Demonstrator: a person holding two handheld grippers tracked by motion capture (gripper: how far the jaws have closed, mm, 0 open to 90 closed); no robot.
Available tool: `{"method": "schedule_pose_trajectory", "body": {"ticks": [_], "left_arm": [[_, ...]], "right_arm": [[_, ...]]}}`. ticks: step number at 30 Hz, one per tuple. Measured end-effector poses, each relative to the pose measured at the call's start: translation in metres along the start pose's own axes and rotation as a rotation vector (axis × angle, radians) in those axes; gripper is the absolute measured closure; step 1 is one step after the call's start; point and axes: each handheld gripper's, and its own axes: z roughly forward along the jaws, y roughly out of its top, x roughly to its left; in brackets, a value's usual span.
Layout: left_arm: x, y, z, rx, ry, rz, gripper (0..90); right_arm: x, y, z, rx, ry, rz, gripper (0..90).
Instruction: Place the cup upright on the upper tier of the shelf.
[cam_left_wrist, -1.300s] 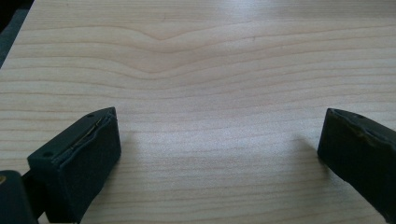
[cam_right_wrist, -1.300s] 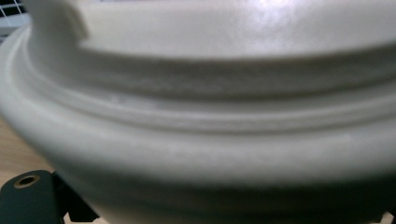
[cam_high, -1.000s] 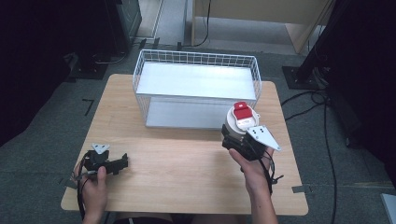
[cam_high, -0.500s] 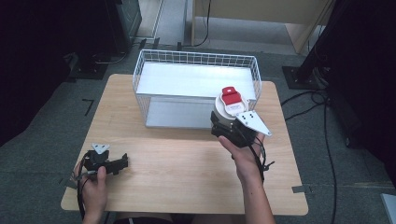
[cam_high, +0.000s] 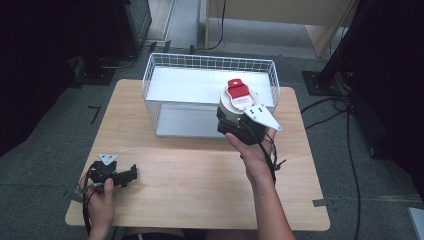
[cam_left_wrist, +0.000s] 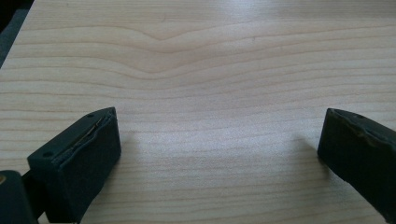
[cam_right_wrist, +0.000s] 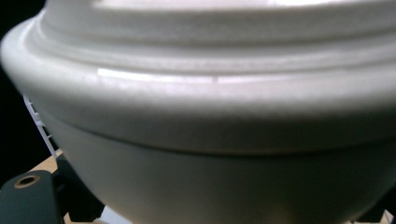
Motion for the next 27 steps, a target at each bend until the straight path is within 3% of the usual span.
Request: {"method": "schedule_pose_trajectory", "body": {"ticks": [14,27], "left_arm": [[0.000,0.000,0.000,0.000,0.000,0.000,0.0],[0.000,0.000,0.000,0.001,-0.001,0.000,0.0]], "right_arm": [[0.013,0.032,0.022,-0.046,0.014,-0.035,10.2],[0.023,0.049,0.058,-0.045,0.021,-0.031,10.2]]}}
